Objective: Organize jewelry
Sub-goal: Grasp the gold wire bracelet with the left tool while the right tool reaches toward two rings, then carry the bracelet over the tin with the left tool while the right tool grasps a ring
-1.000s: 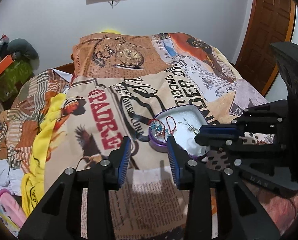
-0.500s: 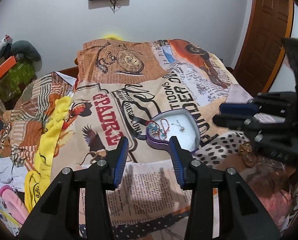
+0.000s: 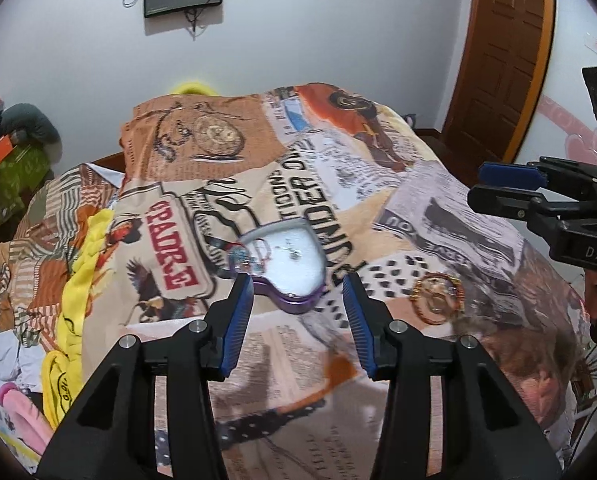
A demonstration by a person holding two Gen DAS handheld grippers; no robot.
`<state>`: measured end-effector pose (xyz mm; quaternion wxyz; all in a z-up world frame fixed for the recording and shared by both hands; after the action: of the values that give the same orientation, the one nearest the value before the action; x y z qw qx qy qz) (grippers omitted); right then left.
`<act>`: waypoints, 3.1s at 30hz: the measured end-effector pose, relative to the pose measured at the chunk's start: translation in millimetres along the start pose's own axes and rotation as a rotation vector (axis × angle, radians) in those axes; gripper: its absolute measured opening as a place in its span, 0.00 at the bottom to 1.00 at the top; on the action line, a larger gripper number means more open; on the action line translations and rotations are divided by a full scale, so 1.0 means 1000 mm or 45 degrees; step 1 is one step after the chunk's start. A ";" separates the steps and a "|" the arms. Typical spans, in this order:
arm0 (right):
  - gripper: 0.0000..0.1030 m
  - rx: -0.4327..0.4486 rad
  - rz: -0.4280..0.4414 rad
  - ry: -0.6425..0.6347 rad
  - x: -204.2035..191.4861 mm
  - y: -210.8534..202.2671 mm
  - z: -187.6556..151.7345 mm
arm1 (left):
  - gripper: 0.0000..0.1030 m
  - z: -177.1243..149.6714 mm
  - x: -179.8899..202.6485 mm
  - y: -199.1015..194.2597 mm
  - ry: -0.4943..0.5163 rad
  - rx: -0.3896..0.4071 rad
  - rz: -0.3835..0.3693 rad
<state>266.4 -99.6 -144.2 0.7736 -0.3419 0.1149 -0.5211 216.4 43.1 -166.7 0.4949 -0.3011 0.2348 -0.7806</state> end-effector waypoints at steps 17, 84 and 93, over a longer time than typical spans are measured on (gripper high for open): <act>0.39 -0.119 -0.097 0.027 0.042 0.002 -0.072 | 0.44 -0.022 0.055 0.066 0.013 -0.163 -0.164; 0.19 -0.224 0.095 -0.008 -0.025 0.037 -0.079 | 0.05 -0.038 0.014 0.024 -0.107 -0.012 -0.128; 0.19 -0.113 0.093 -0.018 -0.030 0.020 -0.047 | 0.05 -0.018 0.007 0.009 -0.102 0.063 -0.090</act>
<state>243.1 -88.2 -197.5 0.7769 -0.3749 0.1449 -0.4846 207.2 34.7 -183.5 0.4833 -0.3278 0.1849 -0.7904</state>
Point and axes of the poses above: each gripper's, at about its wrist camera, not at the fingertips, and y roughly the way its jaws point, x to its right, z to its top, the point moved 8 cm from there along y, roughly the way its jaws point, and after that the axes turned 15 degrees about -z, right-handed, at the moved point
